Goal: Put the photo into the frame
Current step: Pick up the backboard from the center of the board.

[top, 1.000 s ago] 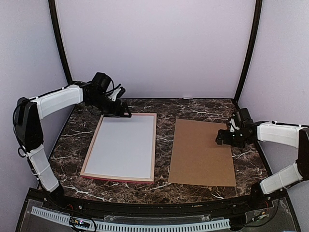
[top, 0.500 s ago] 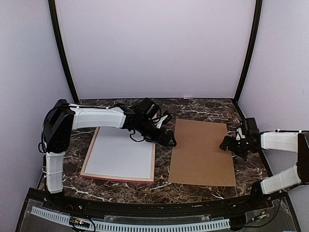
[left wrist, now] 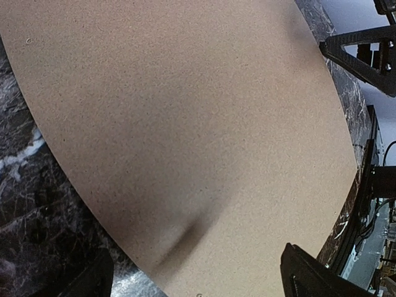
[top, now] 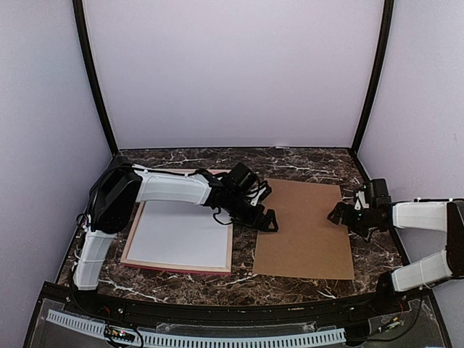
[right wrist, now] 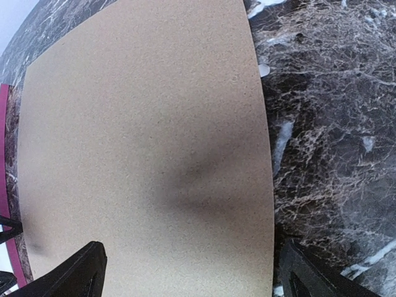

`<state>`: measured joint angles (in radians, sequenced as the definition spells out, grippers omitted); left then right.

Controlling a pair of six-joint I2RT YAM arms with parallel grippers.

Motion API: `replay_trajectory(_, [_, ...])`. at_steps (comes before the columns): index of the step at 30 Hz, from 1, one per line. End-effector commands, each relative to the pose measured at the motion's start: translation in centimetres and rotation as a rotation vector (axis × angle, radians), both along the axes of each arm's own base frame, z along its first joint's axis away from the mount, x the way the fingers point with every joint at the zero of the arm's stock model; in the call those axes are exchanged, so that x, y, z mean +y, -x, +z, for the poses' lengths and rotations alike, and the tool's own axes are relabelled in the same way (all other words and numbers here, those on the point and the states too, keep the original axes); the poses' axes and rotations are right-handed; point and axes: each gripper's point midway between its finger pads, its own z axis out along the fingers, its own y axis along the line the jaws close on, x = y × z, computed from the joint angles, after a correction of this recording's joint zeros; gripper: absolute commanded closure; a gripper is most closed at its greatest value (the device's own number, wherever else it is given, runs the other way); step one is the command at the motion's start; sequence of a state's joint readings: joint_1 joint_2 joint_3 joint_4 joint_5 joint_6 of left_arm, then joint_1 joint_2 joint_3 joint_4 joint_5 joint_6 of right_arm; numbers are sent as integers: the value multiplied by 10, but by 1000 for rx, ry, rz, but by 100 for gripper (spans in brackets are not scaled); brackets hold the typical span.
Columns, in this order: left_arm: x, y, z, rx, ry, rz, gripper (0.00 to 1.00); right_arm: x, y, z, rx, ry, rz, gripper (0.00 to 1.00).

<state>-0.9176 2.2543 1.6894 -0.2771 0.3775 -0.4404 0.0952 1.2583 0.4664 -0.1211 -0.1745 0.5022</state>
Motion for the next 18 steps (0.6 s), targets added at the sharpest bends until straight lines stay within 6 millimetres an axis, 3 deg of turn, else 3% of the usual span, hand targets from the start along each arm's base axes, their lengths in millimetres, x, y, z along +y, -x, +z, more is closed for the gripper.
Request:
replay_trajectory(1, [-6, -1, -1, 8, -9, 37, 4, 9, 18, -15, 75, -61, 19, 1])
replay_trajectory(11, [-7, 6, -8, 39, -5, 52, 6, 20, 19, -18, 82, -140, 62, 1])
replay_trajectory(18, [-6, 6, -11, 48, 8, 79, 6, 37, 13, 10, 1, -245, 145, 5])
